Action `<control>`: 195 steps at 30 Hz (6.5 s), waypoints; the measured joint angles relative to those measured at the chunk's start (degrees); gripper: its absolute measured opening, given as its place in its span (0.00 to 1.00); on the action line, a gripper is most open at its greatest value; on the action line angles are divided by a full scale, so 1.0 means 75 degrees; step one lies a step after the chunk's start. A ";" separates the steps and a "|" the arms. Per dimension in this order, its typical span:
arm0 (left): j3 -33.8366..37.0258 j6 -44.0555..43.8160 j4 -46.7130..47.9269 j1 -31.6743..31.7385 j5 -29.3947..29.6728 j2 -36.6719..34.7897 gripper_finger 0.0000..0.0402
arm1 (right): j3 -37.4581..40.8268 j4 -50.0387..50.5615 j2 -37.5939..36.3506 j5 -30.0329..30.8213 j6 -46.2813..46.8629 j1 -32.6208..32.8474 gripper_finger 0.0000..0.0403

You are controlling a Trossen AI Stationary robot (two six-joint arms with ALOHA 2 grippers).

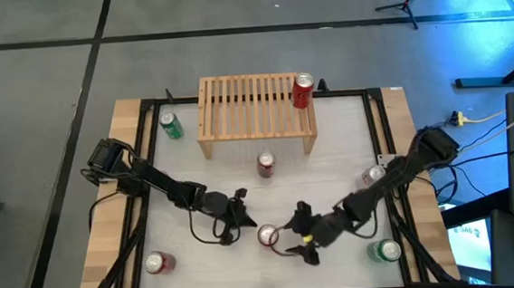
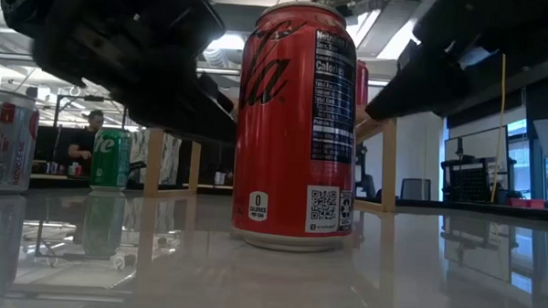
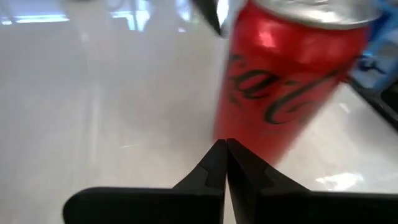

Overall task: Place canned beverage on shelf
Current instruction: Put the red soda can on the shelf

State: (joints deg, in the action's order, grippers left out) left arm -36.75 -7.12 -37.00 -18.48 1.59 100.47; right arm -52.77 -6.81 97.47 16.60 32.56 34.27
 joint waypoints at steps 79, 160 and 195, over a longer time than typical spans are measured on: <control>0.0003 0.0030 -0.0460 -0.0388 0.0704 0.0052 0.01 | -0.0330 0.3313 -0.0410 0.1431 0.1170 -0.0098 0.83; 0.0003 0.0021 -0.0710 -0.0195 0.1265 0.0055 0.01 | -0.0342 -0.2235 0.2168 0.4707 -0.0926 -0.0526 0.80; 0.0000 0.0225 0.0589 -0.0758 0.1902 -0.0845 0.01 | -0.0333 0.0650 -0.1629 0.5695 -0.1629 -0.0220 0.70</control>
State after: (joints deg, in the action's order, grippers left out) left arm -36.75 -5.43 -32.58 -24.16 15.86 94.13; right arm -55.27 -1.94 85.26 59.31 20.34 32.62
